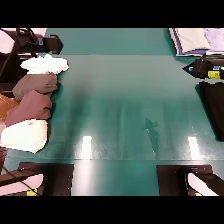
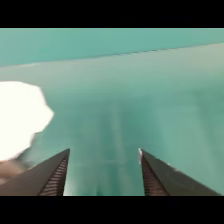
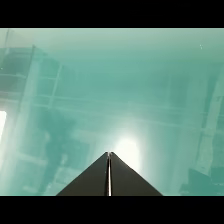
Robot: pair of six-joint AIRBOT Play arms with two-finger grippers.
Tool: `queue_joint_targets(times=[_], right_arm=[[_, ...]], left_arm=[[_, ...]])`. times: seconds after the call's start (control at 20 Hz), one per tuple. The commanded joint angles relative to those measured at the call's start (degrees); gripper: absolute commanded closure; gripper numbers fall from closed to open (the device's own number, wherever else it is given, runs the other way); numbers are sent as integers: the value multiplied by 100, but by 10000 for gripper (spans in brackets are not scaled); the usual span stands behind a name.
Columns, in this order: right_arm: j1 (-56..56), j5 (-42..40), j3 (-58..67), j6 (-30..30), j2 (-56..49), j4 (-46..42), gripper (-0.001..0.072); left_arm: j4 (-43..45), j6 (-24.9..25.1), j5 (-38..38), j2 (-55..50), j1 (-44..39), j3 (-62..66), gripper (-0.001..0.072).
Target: Fold the shirts.
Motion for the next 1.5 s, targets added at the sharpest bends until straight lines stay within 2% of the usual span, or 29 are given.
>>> queue_joint_targets(times=[0.0,0.15,0.35,0.65,0.7,0.75,0.8,0.95,1.0,1.1,1.2,1.3,1.45], right_arm=[[7,4,4,2,4,4,695],[9,33,4,2,4,9,695],[11,66,4,4,4,50,695],[214,7,4,2,4,33,695],[247,-13,4,4,4,31,695],[245,-22,4,4,4,33,695],[245,-22,7,4,7,44,696],[247,144,197,2,9,50,695],[245,254,396,2,7,46,696],[245,367,920,-7,7,31,696],[245,302,1453,-28,4,-9,696],[232,304,1912,-122,4,-26,696],[234,306,2415,-192,4,-24,696]], left_arm=[[380,-247,514,-949,704,11,174],[378,-284,796,-1794,1123,173,174],[374,-284,870,-2684,1292,695,174],[380,-282,975,-3069,1290,892,184],[378,-282,940,-3064,1290,918,369],[374,-284,796,-3062,1290,1019,642],[356,-284,568,-3049,1290,1189,680],[356,-280,-573,-2990,1287,2452,681],[354,-280,-791,-2822,1287,2909,681],[313,-249,-675,-2087,1220,3241,682],[319,131,-581,-1082,1021,3239,682],[319,564,-835,-125,730,3239,682],[321,686,-1198,925,153,2924,683]])
